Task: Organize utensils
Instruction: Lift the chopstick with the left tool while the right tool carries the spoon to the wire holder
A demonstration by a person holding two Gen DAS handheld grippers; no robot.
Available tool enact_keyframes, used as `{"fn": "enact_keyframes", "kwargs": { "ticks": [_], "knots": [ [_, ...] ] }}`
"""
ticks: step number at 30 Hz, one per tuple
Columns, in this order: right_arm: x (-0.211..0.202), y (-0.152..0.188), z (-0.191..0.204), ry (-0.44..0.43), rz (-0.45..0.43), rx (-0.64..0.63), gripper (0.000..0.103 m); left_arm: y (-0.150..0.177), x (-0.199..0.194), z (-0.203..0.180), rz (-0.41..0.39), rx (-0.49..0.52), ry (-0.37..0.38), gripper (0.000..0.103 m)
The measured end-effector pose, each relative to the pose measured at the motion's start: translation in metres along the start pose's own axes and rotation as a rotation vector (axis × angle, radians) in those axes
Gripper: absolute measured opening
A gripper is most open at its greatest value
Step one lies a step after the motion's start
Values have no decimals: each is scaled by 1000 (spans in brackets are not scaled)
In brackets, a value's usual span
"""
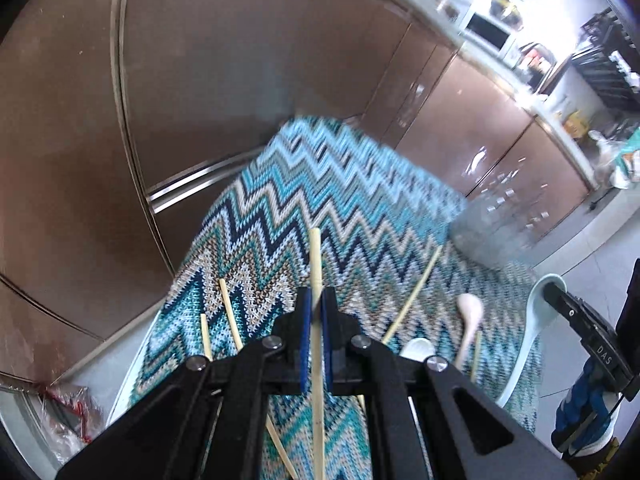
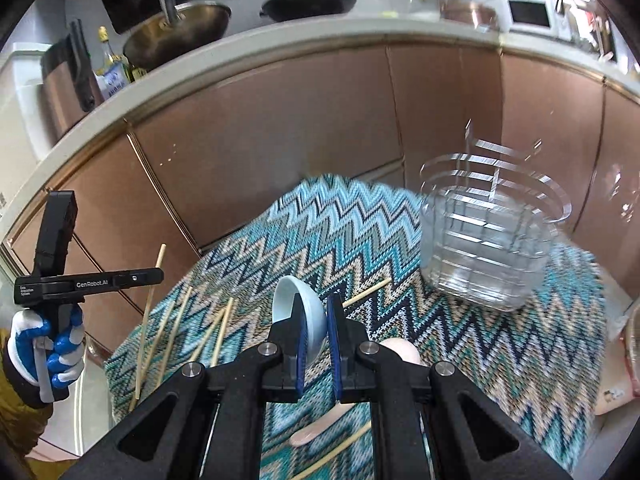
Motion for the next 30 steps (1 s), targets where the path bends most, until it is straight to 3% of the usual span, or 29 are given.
{"fn": "enact_keyframes", "kwargs": {
  "ticks": [7,15,22,30],
  "knots": [
    [-74,3,14,65,-145,12,9,-12,-66,-31,-153,49,46,5],
    [-120,-49,-6,220,-378,30,9,-94,-87,-104,-330,99,164,5],
    [-109,-104,-40,343,-580,31,9,-183,-43,-175,-492,88,239,5],
    [-62,-133,-81,461,-683,30,10,-232,51,-228,-571,106,169,5]
  ]
}}
Point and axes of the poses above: each gripper's, at about its wrist camera, not at the fingertips, and x roughly the way its jaws point, z to its left, y to its underside, the point moved 3 cm from there along x, roughly the way its jaws point, and after that the axes turned 14 degrees about x, right-handed, at the moved point
